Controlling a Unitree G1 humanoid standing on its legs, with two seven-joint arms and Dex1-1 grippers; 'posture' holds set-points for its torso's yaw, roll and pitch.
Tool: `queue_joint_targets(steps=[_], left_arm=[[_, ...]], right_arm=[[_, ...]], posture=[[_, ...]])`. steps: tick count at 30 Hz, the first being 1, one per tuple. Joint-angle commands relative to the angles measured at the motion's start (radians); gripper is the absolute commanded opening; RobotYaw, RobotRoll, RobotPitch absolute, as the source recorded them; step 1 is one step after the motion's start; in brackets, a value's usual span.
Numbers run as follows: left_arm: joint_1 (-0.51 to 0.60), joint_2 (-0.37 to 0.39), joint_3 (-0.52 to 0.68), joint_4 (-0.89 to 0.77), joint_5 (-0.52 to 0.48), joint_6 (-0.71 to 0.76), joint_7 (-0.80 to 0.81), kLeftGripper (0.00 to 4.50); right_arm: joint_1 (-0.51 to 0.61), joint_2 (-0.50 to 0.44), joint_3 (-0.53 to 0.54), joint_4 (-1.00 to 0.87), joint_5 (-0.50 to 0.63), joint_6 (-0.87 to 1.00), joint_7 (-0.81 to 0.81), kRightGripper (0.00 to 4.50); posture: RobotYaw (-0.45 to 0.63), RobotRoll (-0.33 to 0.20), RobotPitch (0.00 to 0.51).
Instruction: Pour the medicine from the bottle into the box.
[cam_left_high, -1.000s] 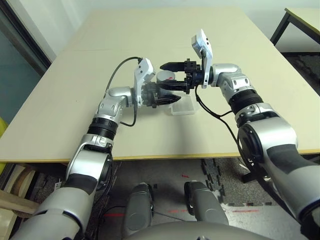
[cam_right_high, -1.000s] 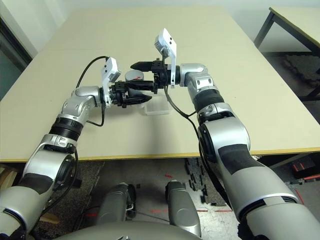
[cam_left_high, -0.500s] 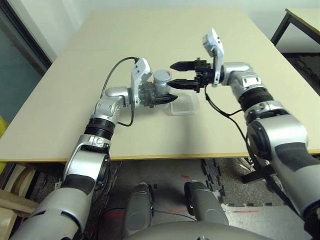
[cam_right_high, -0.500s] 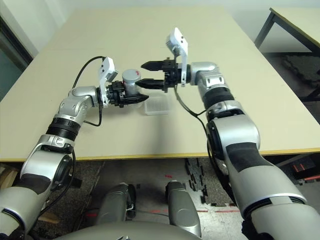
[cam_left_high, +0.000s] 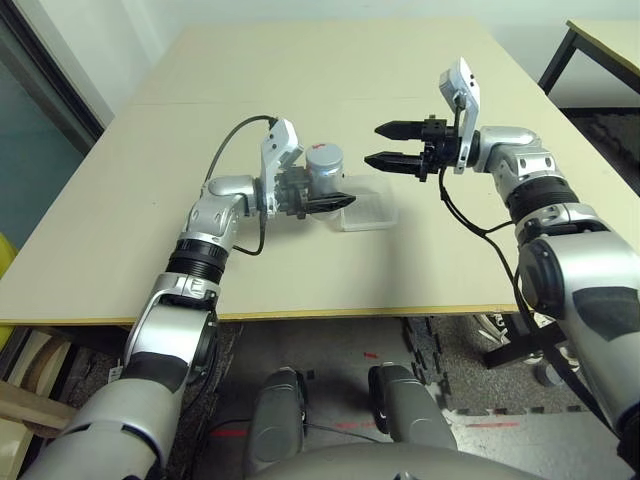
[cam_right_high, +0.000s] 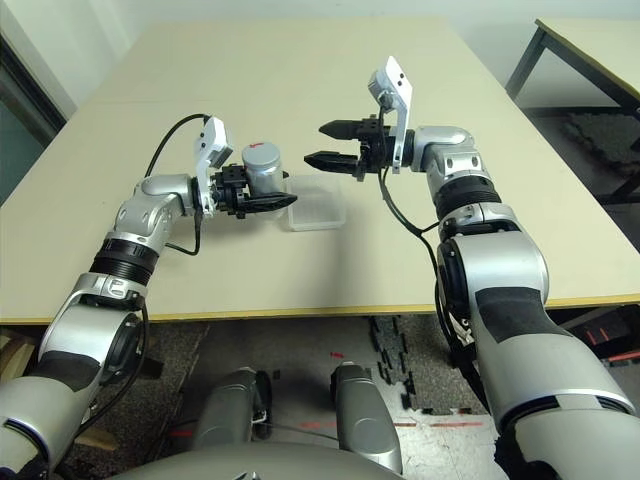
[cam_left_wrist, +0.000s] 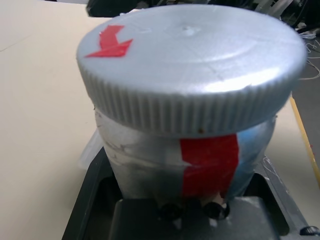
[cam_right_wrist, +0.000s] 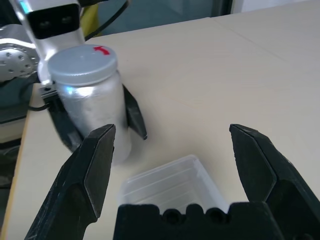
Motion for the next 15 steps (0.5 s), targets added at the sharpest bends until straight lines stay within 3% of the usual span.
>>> queue_joint_targets(steps=[1,15], left_arm=[[-0.014,0.003,0.005,0.033,0.006,-0.014,0.001,2.73],[-0.033,-0.027,-0.003,0.076,0.019,-0.048,0.018,2.73]], right_arm=[[-0.007,-0.002,-0.003,-0.018,-0.002,0.02,0.048,4.5],[0.002,0.087,0.013,-0.138,0.018,0.098,0.117,4.5]], posture=[[-0.16,0.0,0.058],[-0.18,0.0,0.077]])
